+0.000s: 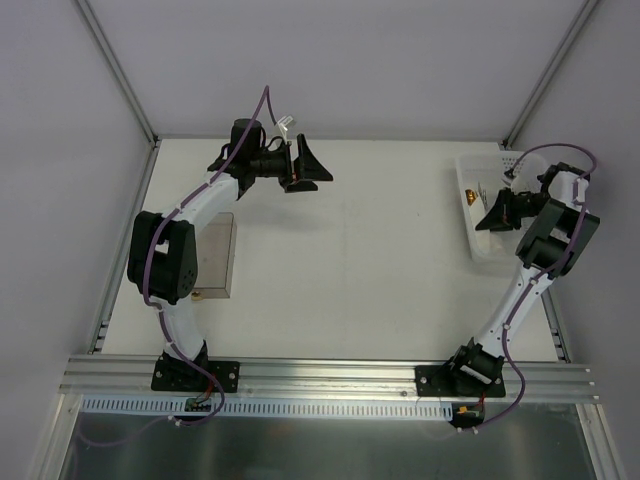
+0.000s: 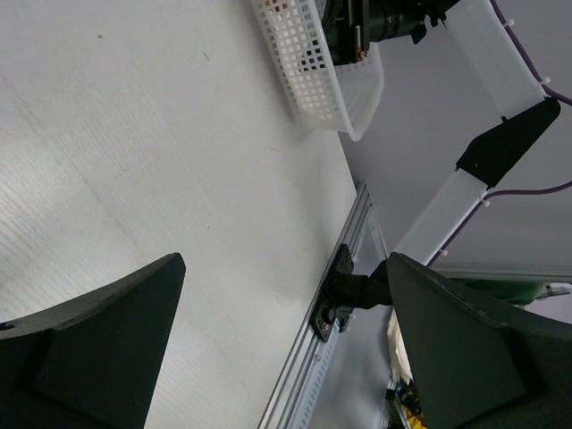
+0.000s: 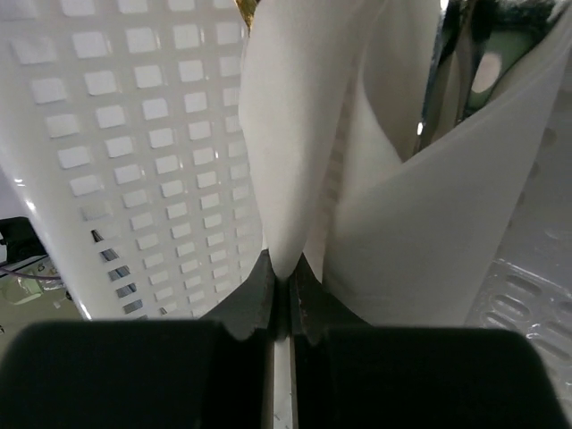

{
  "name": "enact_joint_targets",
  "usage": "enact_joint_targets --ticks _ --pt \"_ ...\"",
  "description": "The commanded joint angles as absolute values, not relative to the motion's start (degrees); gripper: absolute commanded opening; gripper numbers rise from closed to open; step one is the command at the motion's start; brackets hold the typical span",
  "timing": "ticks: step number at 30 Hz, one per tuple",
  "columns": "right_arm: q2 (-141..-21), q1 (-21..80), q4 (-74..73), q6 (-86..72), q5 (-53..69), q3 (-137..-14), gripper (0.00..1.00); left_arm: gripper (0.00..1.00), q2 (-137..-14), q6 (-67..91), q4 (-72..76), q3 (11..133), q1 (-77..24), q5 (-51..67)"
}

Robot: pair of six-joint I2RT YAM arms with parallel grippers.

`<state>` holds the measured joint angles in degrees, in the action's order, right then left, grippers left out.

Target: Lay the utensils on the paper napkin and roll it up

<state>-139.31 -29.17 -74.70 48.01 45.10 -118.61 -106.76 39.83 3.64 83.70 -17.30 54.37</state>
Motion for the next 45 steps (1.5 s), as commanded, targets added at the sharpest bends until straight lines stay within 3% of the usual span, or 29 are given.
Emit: enact_joint_targets --ticks 1,4,17,26,32,40,45 --pt "-139.57 -29.53 -83.94 47.72 43.68 -116.46 0.00 0.99 -107.23 40.17 4.92 83.85 -17.67 54.23" --pt "-139.31 -29.53 -82.88 47.38 43.16 -115.40 0.02 0.99 -107.23 40.08 4.83 83.94 -17.58 54.40" --pt "-137.73 -28.57 -82.00 46.49 41.84 -118.74 0.31 0.99 -107.23 40.08 4.75 84.02 -17.67 54.32" --pt "-134.39 -28.56 -82.26 47.55 42.01 -121.29 0.41 0.99 -106.61 40.08 4.83 83.58 -17.67 53.17" --pt "-131.40 -28.56 -82.18 48.25 41.75 -122.08 0.58 0.99 -106.35 39.81 4.66 83.85 -17.67 52.65" --pt "-127.89 -28.56 -82.35 49.92 42.98 -122.26 0.56 0.99 -106.44 39.73 4.57 84.29 -17.67 52.38" --pt "-127.70 -28.65 -83.32 51.50 41.31 -120.33 0.28 0.99 -106.61 39.64 4.57 84.29 -17.67 52.47"
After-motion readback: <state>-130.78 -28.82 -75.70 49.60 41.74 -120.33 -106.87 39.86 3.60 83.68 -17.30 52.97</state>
